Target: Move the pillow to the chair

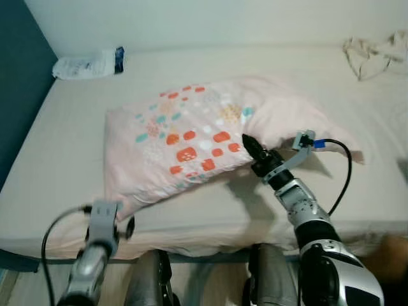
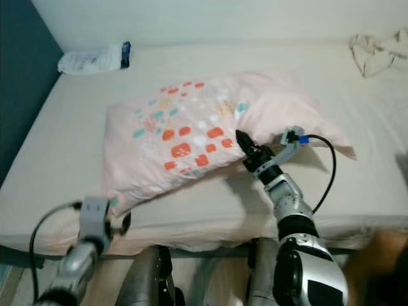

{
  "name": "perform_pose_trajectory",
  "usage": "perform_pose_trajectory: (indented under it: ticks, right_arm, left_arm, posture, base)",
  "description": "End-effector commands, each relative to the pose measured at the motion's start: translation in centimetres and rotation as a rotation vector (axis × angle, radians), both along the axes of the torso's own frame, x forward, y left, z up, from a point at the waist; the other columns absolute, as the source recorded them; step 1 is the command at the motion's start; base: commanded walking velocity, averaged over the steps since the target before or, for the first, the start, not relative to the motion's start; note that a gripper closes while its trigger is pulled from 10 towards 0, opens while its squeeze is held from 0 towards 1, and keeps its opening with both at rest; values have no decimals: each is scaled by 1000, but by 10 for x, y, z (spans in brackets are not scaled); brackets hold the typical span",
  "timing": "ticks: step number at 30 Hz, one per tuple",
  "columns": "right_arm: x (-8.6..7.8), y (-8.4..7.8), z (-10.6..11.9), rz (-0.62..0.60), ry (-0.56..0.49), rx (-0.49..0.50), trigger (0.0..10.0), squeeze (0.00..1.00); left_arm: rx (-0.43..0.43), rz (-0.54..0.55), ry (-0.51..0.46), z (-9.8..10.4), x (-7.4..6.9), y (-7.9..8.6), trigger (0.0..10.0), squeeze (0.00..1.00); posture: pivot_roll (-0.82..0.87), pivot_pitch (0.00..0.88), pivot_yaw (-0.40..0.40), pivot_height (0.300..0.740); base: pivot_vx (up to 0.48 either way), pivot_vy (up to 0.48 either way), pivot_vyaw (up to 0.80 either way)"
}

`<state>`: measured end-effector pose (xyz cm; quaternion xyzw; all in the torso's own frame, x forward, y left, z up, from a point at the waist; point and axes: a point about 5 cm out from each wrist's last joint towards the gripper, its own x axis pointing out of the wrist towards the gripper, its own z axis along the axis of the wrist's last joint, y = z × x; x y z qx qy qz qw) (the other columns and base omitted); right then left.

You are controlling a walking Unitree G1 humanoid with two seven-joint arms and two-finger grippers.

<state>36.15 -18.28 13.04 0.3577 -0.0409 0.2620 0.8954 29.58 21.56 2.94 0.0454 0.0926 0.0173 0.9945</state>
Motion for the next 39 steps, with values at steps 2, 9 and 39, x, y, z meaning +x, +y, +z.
perform_pose_trajectory:
  ticks: [2,9,39]
  right_arm:
    - [-2,-13,6,-39,-37,-7,0,0]
    - [-5,-12,-2,-53,-9,-16,0,0]
    - [-5,-21,-18,-106,107,-212,0,0]
  left_arm:
    - [-23,24,28,-11,-9,-2,10000,0]
    - [-24,36,60,-17,-12,-2,10000,0]
    - [-34,211,460,-85,-89,18,10000,0]
  posture:
    - [-118,67,3,633]
    - [-119,50,2,657]
    - [-120,27,-19,740]
  base:
    - [0,0,0]
    - [0,0,0]
    - [0,0,0]
